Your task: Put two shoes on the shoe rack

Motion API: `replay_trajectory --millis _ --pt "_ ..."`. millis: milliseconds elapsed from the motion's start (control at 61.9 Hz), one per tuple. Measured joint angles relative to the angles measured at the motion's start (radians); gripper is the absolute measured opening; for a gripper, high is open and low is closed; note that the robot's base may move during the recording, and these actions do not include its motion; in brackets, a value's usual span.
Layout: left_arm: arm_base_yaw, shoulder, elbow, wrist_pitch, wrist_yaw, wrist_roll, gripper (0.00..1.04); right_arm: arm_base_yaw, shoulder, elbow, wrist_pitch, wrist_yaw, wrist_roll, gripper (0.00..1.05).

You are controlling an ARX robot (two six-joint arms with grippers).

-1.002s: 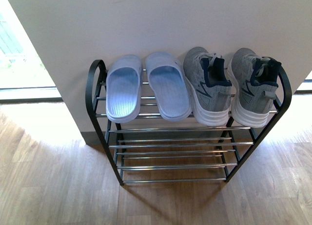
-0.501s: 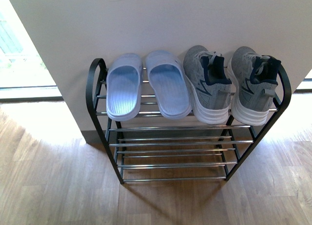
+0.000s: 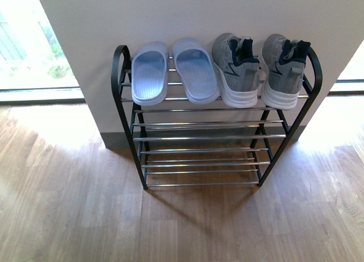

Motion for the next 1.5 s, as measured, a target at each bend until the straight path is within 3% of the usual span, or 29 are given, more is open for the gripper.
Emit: replay_trajectory --millis 1503 --pt "0.001 0.000 0.000 0.000 0.000 0.002 0.95 0.000 0.000 0.000 0.000 0.000 0.000 0.96"
